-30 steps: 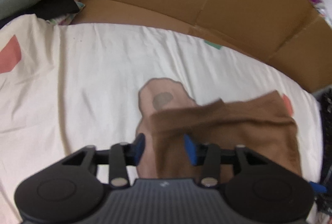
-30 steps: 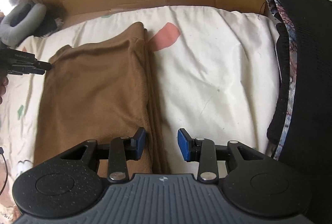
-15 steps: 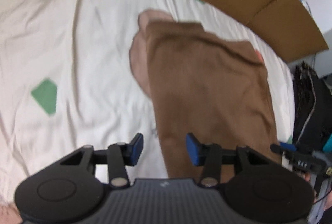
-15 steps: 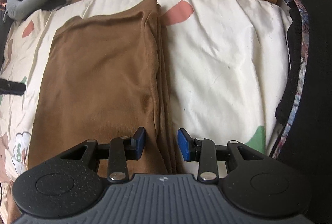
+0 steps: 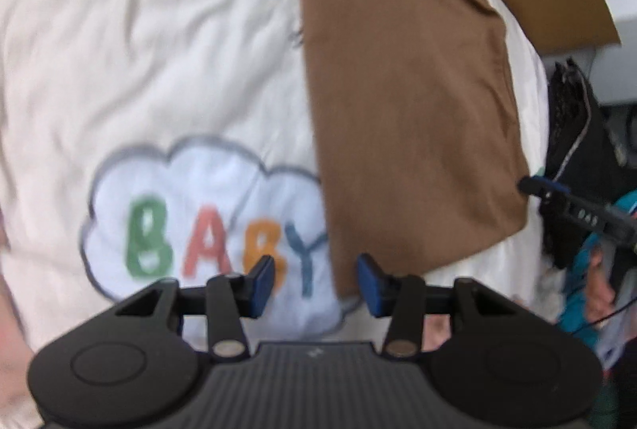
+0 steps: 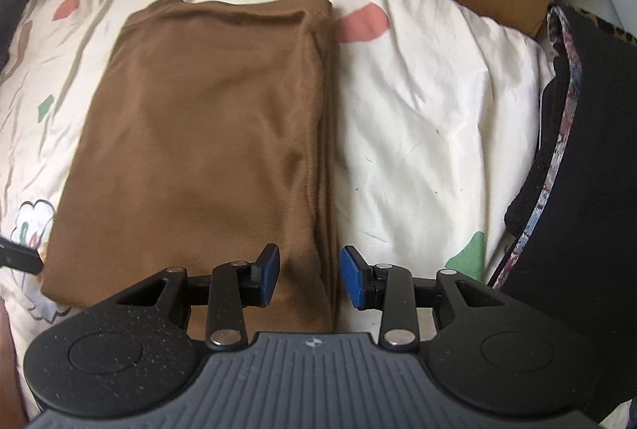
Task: Fold clothes
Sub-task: 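Move both open tools to the edge of the folded brown shirt, then close the left tool on the shirt edge while the right tool closes beside it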
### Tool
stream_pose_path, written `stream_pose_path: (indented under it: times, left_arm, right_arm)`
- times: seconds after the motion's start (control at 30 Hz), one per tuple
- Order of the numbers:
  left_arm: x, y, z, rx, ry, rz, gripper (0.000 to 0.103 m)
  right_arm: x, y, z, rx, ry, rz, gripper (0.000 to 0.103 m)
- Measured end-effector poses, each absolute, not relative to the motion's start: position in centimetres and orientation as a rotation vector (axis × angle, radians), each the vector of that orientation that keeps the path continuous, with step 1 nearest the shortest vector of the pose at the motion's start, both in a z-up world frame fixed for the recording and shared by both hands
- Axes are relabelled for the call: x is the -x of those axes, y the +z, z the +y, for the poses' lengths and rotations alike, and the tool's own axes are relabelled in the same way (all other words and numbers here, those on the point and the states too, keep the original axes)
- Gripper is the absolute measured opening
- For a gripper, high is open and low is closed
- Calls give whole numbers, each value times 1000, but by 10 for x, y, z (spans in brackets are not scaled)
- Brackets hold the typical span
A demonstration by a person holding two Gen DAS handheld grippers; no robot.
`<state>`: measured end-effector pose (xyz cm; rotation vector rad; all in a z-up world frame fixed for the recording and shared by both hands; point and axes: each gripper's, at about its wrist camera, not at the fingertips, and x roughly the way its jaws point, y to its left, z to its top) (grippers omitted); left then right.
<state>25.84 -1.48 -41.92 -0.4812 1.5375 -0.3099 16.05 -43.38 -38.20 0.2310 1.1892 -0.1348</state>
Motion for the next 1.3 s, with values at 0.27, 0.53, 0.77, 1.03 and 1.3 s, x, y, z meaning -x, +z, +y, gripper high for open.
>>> stream_pose_path:
  times: [0.27, 0.53, 0.77, 1.03, 1.3]
  left_arm:
    - [-261, -414, -8, 534, -315, 1508, 45]
    - [-264, -419, -24, 504, -345, 1534, 31]
    - [-266, -427, -35, 451, -343, 1544, 31]
    - [-263, -436, -39, 439, -325, 1561, 31]
    - [-257, -437, -43, 468, -360, 1539, 31]
  right_arm:
    - [-153, -378, -427, -268, -142, 1180, 41]
    - [-148, -393, -430, -285, -160, 1201, 41]
    - [-142, -407, -433, -299, -171, 1223, 41]
    - [-139, -409, -435, -300, -146, 1210, 41]
    - [-143, -411, -431, -247, -142, 1203, 42]
